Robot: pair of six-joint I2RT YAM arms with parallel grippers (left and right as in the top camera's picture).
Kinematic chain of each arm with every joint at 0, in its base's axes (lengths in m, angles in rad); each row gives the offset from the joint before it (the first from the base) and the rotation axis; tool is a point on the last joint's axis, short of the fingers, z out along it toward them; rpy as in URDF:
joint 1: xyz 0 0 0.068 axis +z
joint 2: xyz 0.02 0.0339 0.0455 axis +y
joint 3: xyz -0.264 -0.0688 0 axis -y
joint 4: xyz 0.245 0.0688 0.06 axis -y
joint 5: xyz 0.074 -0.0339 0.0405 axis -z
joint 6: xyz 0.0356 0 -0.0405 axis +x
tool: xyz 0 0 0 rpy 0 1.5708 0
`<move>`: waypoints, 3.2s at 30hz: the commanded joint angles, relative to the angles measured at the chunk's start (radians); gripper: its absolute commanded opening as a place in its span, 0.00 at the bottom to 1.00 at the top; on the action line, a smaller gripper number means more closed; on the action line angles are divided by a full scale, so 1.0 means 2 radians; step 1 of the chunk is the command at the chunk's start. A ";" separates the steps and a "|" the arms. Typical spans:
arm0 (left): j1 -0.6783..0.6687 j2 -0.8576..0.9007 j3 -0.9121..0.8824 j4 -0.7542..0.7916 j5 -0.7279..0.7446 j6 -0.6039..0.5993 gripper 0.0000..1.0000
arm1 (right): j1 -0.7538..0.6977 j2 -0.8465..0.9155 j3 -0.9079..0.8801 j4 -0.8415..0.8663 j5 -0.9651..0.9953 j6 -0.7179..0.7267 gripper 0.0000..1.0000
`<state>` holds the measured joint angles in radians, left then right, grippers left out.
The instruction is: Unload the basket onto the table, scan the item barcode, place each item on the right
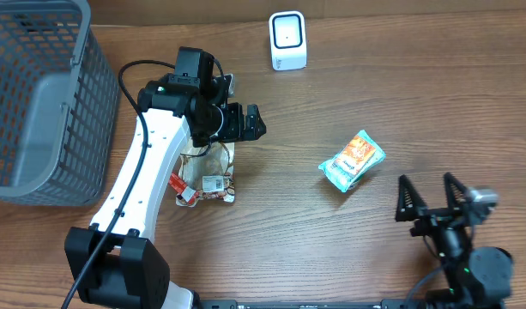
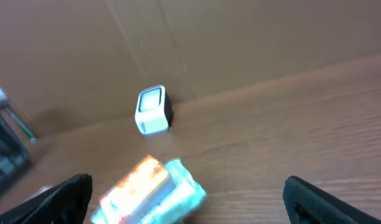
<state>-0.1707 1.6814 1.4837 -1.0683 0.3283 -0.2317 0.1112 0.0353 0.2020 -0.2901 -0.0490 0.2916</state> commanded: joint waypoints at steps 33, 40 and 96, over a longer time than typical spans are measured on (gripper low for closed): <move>-0.003 0.000 0.001 0.002 -0.003 0.008 1.00 | -0.003 0.692 0.553 -0.394 -0.148 0.072 0.36; -0.003 0.000 0.001 0.002 -0.003 0.008 1.00 | 0.009 0.762 0.553 -0.388 -0.148 0.079 0.36; -0.003 0.000 0.001 0.002 -0.003 0.008 1.00 | 0.028 0.775 0.467 -0.247 -0.327 -0.017 0.78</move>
<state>-0.1707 1.6817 1.4818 -1.0653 0.3248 -0.2321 0.1478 1.5871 1.1381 -0.7815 -0.7815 0.2710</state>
